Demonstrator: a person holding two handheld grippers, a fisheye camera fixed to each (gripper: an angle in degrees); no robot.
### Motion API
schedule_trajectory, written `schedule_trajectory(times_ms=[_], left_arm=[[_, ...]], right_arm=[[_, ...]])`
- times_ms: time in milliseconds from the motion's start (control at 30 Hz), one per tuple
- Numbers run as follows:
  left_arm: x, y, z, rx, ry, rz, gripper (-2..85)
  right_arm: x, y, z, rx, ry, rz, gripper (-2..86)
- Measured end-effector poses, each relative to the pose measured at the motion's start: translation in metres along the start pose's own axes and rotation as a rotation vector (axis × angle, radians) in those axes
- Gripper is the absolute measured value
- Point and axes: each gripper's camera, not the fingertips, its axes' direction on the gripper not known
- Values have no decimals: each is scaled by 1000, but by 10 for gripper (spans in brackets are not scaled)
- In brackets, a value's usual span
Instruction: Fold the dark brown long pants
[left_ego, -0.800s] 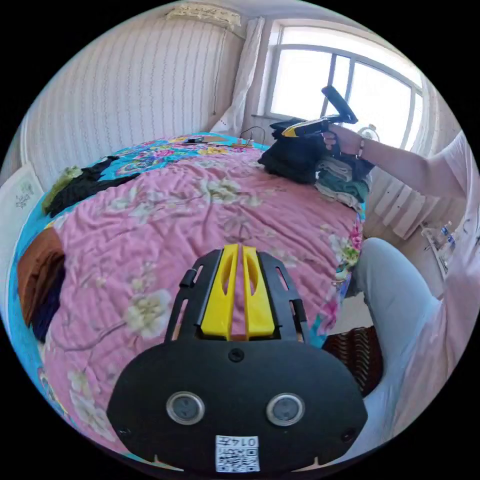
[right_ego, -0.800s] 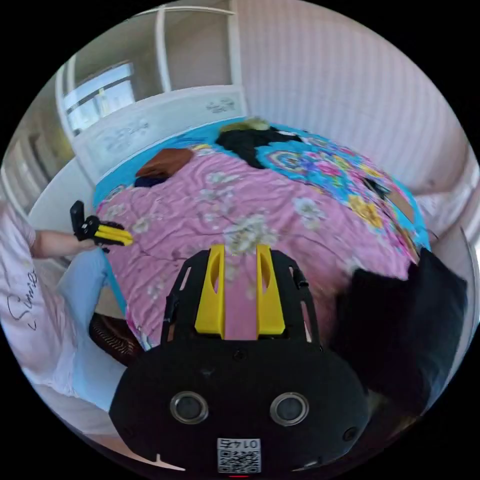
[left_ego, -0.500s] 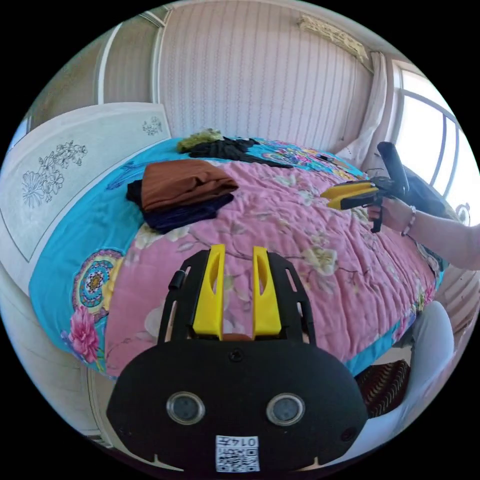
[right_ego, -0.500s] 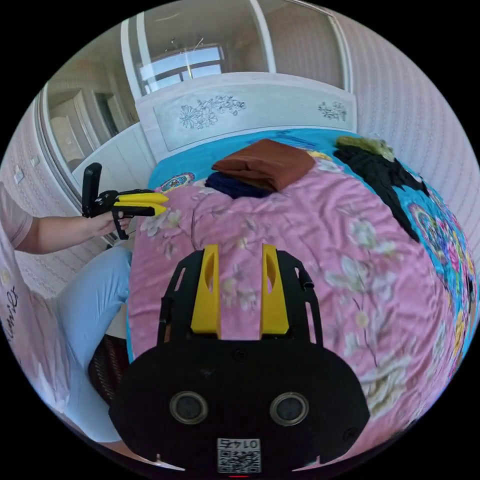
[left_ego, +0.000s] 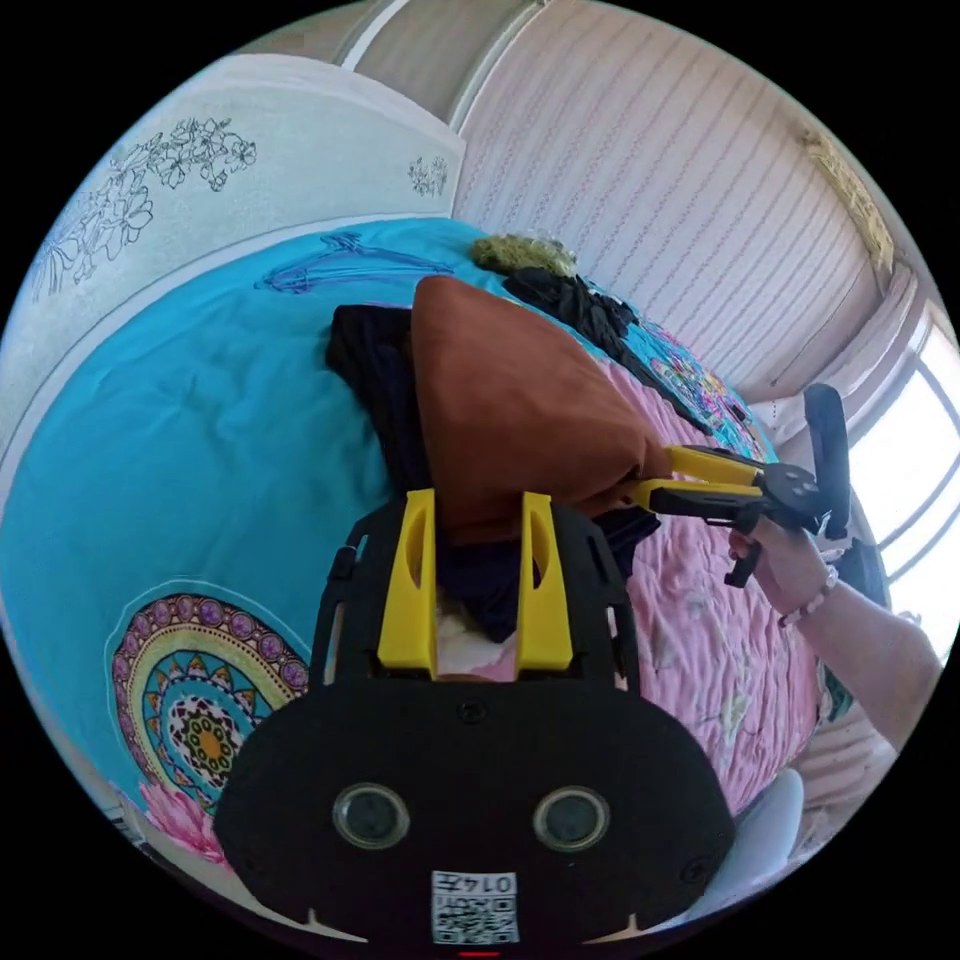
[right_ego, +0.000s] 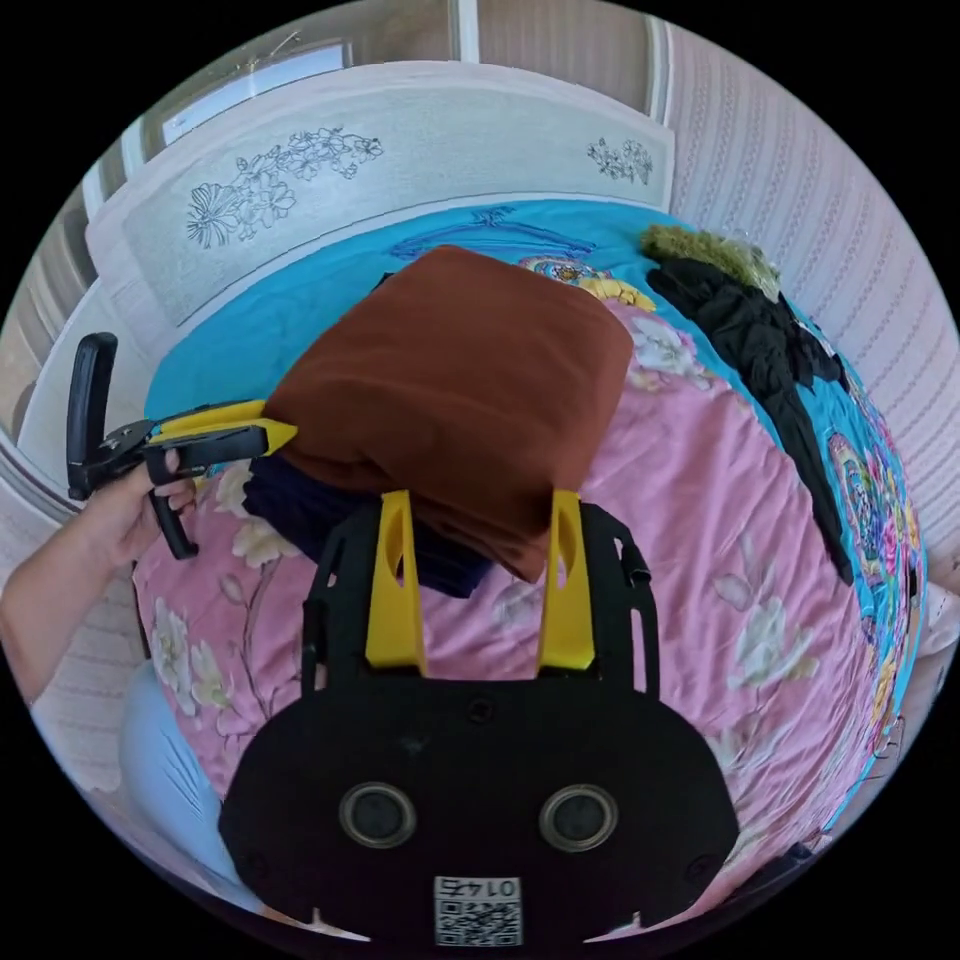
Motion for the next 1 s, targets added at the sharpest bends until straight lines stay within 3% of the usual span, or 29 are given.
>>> schedule_trajectory(times_ms=[67,167,300,400,500,567,633,767,833,900,1000], left_arm=[[-13,-8,-4,-43,86,-74,71],[-1,-14,-33,25,55,0,39],[38,-23,-83,119,97,119,33],[91,-21,-141,200,176,273,32],[174,18,-197,239,330,570,35],[242,77,-216,187,531,754,39],[287,130,-201,80,685,781,42],[361,260,-104,-409,743,640,38],[360,295,-87,-486,846,517,6],[354,301,-91,-501,917,481,0],[338,289,-123,-342,730,549,18]], right_arm=[[-3,-3,0,-32,39,-28,113],[-7,4,-26,19,80,-92,33],[4,30,-76,83,-2,-72,18],[5,89,-129,156,-167,-54,14],[-20,190,-184,219,-221,-66,14],[-32,287,-213,204,-329,40,15],[-33,360,-212,124,-383,190,16],[-30,513,-205,-17,-414,516,12],[-30,551,-224,-2,-376,604,12],[-24,574,-255,146,-340,656,13],[-15,583,-288,280,-263,580,22]])
